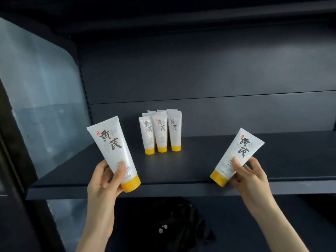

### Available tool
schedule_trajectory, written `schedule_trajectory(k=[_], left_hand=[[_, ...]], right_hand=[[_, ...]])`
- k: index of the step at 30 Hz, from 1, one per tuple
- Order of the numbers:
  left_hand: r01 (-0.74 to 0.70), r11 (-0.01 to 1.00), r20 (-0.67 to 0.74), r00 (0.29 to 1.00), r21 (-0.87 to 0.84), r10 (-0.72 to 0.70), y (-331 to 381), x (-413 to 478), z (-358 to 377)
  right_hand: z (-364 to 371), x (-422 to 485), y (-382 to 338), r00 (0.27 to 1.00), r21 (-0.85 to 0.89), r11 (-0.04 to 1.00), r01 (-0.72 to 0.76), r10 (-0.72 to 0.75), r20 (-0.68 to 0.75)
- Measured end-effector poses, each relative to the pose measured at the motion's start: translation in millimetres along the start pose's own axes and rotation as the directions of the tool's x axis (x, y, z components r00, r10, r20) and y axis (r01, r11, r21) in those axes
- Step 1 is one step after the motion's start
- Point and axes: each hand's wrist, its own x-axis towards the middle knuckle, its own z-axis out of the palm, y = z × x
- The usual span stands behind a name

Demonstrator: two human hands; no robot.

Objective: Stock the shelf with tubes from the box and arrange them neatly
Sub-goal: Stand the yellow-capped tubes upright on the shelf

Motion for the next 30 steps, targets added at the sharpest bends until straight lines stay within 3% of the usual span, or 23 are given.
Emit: schedule_trajectory(k=[6, 12, 17, 23, 30], left_hand=[[0.026, 0.999, 0.018, 1.000, 0.024, -0.026, -9, 27, -35], [0.031, 0.999, 0.014, 0.999, 0.009, -0.032, -15, 38, -45], [0.025, 1.000, 0.026, 0.999, -0.014, -0.025, -15, 48, -42], [-0.013, 1.000, 0.025, 1.000, 0.016, 0.012, -14, 53, -41], [-0.014, 1.000, -0.011, 1.000, 0.007, 0.014, -22, 52, -42]], right_hand=[[69, 15, 24, 0.999, -0.059, 0.998, 0.038, -0.038, 0.011], [142, 49, 43, 0.979, -0.183, 0.983, 0.011, 0.027, 0.203], [191, 73, 72, 0.967, -0.321, 0.945, 0.065, 0.020, 0.254], [206, 85, 111, 0.960, -0.492, 0.863, 0.114, 0.031, 0.278], [208, 99, 117, 0.970, -0.546, 0.829, 0.121, 0.019, 0.243]])
